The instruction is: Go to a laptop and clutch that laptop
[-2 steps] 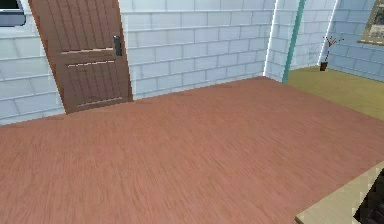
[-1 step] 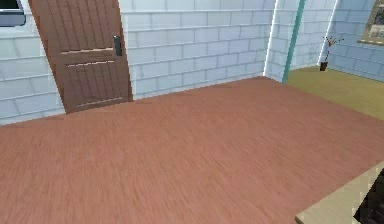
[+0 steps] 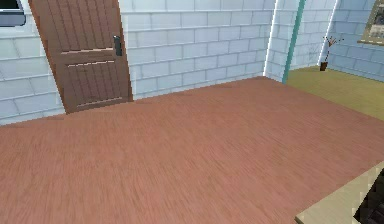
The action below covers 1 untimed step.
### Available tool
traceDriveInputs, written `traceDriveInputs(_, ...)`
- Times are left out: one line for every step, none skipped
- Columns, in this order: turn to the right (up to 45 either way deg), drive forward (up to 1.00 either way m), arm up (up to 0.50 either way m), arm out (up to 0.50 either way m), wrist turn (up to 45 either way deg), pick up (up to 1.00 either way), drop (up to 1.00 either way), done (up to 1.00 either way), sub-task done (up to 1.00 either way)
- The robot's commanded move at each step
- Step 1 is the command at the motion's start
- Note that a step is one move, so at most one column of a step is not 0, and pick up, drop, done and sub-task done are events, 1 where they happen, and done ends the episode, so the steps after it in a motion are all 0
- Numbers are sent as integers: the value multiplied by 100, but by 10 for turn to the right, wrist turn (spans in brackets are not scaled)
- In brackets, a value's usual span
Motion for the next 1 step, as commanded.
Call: traceDriveInputs(0,0,0,0,450,0,0,0,0)
